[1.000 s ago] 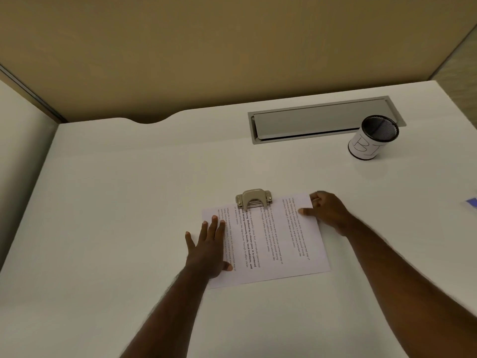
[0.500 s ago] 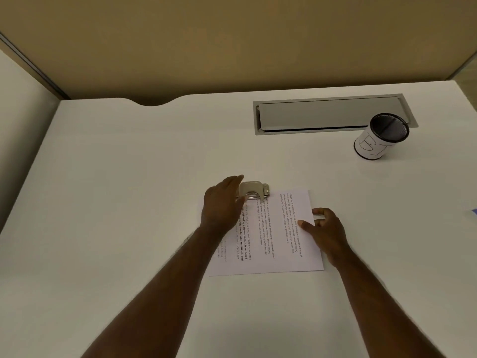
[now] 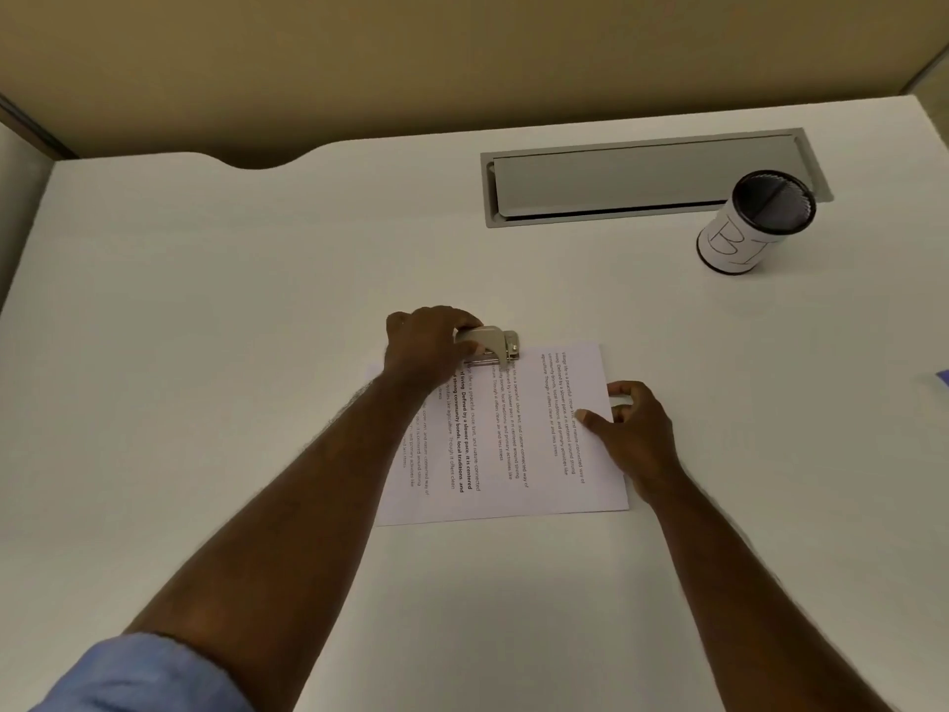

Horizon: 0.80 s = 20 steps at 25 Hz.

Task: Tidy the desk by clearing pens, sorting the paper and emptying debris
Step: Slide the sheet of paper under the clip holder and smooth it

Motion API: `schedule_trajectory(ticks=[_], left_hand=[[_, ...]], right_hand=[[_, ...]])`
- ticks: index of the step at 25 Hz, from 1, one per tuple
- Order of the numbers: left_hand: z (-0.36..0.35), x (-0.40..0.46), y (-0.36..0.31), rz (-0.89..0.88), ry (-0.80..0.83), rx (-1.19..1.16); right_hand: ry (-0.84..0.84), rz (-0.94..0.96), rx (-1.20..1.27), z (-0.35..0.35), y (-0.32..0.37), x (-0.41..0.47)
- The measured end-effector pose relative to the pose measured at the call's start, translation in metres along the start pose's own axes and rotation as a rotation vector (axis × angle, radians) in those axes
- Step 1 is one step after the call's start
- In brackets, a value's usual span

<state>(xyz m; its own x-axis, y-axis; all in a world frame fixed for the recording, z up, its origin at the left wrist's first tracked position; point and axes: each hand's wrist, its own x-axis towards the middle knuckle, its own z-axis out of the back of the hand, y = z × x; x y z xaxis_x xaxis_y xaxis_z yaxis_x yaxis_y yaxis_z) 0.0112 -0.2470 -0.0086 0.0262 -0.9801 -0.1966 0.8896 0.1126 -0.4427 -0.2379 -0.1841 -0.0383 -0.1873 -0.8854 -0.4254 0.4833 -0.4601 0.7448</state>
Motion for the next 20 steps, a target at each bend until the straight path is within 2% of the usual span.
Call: schedule_trajectory(ticks=[5, 20], left_hand=[[-0.001, 0.002, 0.003, 0.007, 0.013, -0.023], [-0.006, -0.005, 0.011, 0.001, -0.031, -0.071]], right_hand=[[0.028, -0.034, 0.053, 0.002, -0.01, -0.003], [0.086, 0.038, 0.05, 0.005, -0.012, 0.0]])
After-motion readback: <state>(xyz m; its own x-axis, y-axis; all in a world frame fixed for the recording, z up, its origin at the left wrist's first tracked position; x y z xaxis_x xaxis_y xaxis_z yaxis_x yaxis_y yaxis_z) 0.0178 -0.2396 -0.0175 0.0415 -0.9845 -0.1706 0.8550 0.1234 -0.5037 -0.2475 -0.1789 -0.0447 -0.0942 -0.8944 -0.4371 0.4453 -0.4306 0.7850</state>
